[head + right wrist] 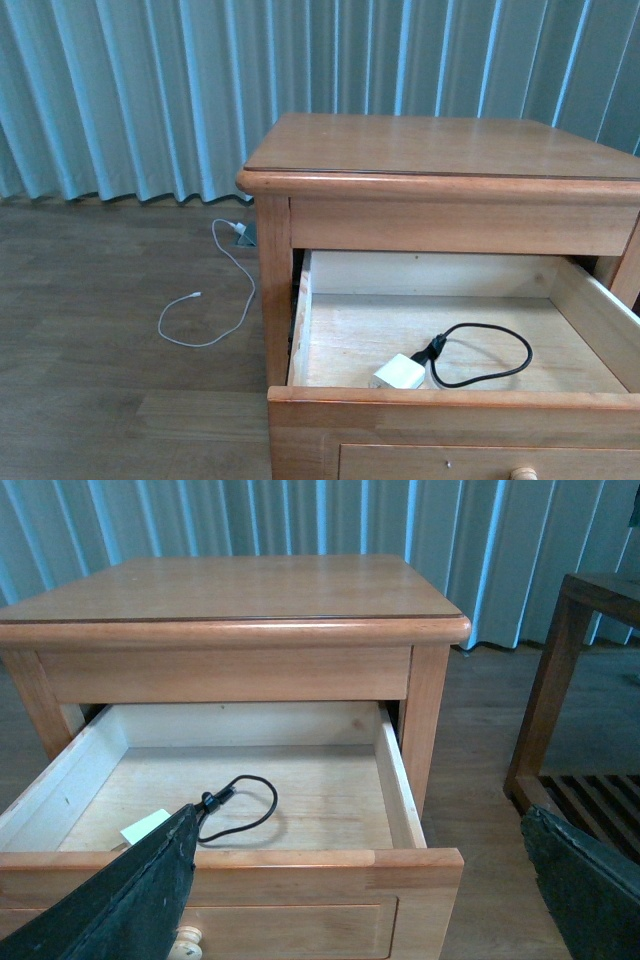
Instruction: Put charger into drawer
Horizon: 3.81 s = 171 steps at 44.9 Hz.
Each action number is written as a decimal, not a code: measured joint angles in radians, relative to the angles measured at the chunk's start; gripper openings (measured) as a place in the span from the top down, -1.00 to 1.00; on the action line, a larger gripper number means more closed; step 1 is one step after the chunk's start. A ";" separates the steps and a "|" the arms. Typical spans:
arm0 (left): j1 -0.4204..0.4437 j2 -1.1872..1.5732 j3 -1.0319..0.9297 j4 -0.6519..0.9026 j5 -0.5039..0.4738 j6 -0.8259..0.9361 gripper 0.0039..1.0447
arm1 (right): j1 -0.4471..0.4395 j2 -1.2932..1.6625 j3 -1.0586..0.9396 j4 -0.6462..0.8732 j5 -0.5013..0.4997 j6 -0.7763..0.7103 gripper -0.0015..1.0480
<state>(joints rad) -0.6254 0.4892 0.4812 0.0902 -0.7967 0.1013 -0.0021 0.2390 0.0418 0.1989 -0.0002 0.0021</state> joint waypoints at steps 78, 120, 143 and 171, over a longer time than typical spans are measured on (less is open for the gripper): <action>0.623 -0.487 -0.469 -0.096 0.793 -0.104 0.68 | -0.005 0.007 0.016 -0.063 -0.035 -0.010 -0.84; 0.623 -0.487 -0.469 -0.096 0.793 -0.103 -0.89 | 0.272 1.111 0.358 0.034 -0.028 0.240 -0.84; 0.623 -0.487 -0.469 -0.096 0.793 -0.103 -0.89 | 0.284 1.357 0.505 0.128 0.048 0.238 -0.84; 0.623 -0.487 -0.469 -0.096 0.794 -0.103 -0.89 | 0.225 1.738 0.840 0.300 0.125 0.218 -0.84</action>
<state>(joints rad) -0.0029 0.0025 0.0124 -0.0059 -0.0029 -0.0021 0.2234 1.9770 0.8822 0.4988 0.1246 0.2199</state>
